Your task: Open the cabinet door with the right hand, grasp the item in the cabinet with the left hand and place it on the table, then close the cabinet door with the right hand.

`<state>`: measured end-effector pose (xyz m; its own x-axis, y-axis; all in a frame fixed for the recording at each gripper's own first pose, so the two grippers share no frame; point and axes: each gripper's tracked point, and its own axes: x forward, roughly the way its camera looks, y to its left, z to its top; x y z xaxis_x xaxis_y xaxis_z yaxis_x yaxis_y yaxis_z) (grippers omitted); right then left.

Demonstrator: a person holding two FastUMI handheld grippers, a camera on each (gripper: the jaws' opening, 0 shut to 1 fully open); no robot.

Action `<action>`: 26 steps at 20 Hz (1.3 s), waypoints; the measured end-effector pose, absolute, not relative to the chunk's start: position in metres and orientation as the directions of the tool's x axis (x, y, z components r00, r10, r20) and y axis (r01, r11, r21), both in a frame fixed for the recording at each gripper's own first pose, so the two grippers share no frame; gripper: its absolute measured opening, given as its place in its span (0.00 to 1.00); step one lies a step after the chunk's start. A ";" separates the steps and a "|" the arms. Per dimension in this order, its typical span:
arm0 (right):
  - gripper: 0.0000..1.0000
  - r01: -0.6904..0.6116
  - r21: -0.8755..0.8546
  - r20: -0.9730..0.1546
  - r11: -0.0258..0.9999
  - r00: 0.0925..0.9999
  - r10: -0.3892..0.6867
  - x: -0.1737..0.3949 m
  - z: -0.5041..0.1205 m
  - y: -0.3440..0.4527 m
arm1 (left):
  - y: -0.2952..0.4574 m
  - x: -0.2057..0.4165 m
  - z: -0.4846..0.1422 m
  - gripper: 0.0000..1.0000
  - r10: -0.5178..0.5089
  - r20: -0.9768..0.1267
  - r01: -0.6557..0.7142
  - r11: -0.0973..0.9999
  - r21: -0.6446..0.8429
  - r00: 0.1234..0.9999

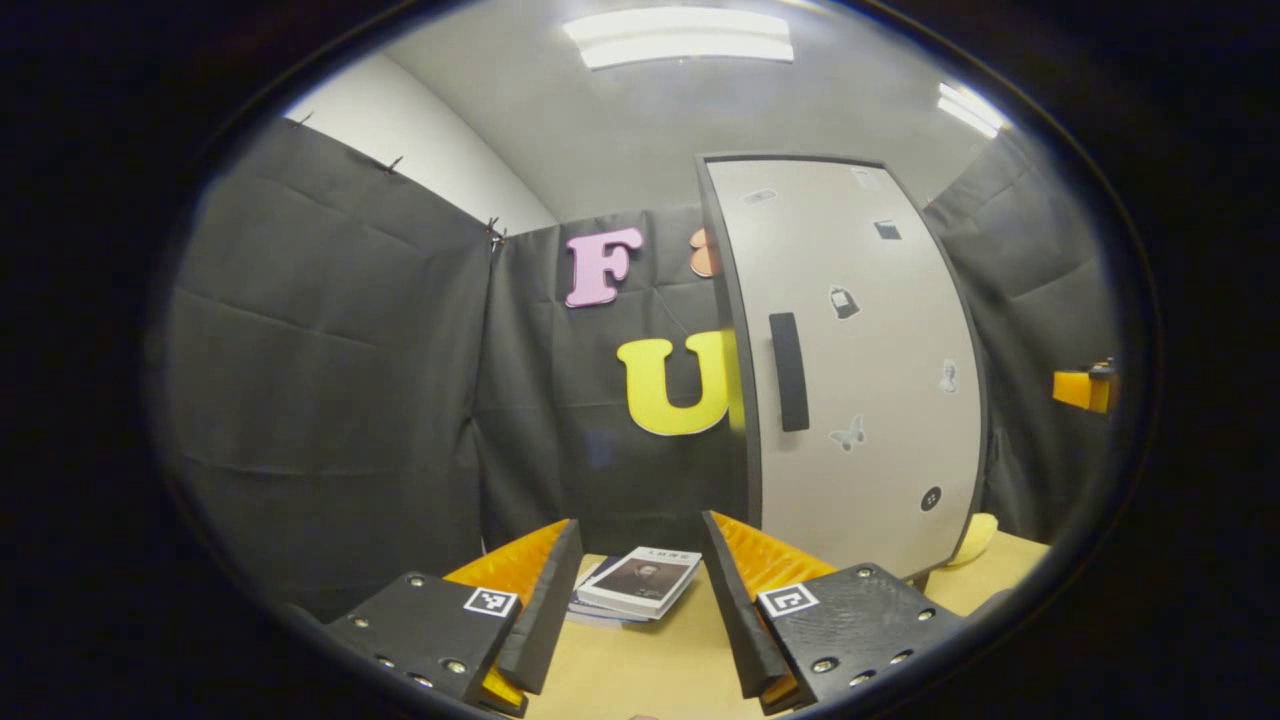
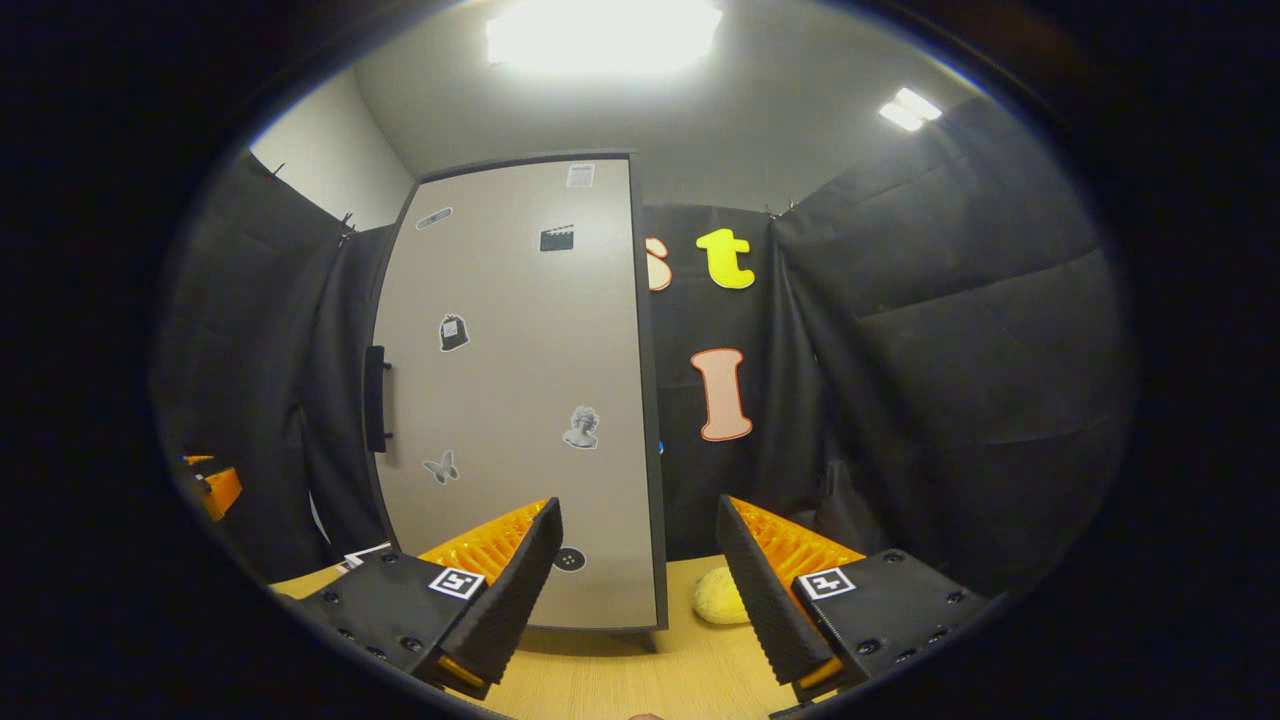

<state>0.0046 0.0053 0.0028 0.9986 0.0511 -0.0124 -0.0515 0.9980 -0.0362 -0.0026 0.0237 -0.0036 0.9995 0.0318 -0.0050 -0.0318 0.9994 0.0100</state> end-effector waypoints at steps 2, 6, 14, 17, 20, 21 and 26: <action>0.96 -0.074 -0.057 -0.016 0.996 0.997 0.073 0.007 0.002 0.006 | 0.035 -0.005 -0.006 0.71 0.049 -0.010 -0.048 0.999 0.014 0.999; 0.98 -0.127 -0.058 -0.027 0.990 0.992 0.125 0.008 0.009 0.016 | 0.064 -0.010 -0.008 0.71 0.094 -0.008 -0.094 0.995 0.018 0.996; 0.96 -0.223 -0.061 -0.017 0.973 0.975 0.223 0.046 0.024 0.099 | 0.125 -0.024 -0.020 0.71 0.191 -0.027 -0.189 0.981 0.052 0.981; 0.98 -0.249 -0.052 -0.025 0.967 0.969 0.248 0.058 0.024 0.127 | 0.144 -0.031 -0.022 0.71 0.219 -0.028 -0.217 0.974 0.065 0.975; 0.98 -0.276 -0.047 -0.031 0.960 0.961 0.275 0.068 0.024 0.154 | 0.164 -0.036 -0.027 0.71 0.245 -0.034 -0.243 0.967 0.073 0.969; 0.98 -0.280 -0.052 -0.031 0.959 0.960 0.278 0.071 0.024 0.162 | 0.169 -0.038 -0.030 0.71 0.252 -0.039 -0.249 0.966 0.074 0.967; 0.96 -0.310 -0.068 -0.032 0.948 0.951 0.309 0.082 0.027 0.200 | 0.197 -0.044 -0.041 0.71 0.291 -0.059 -0.286 0.954 0.088 0.955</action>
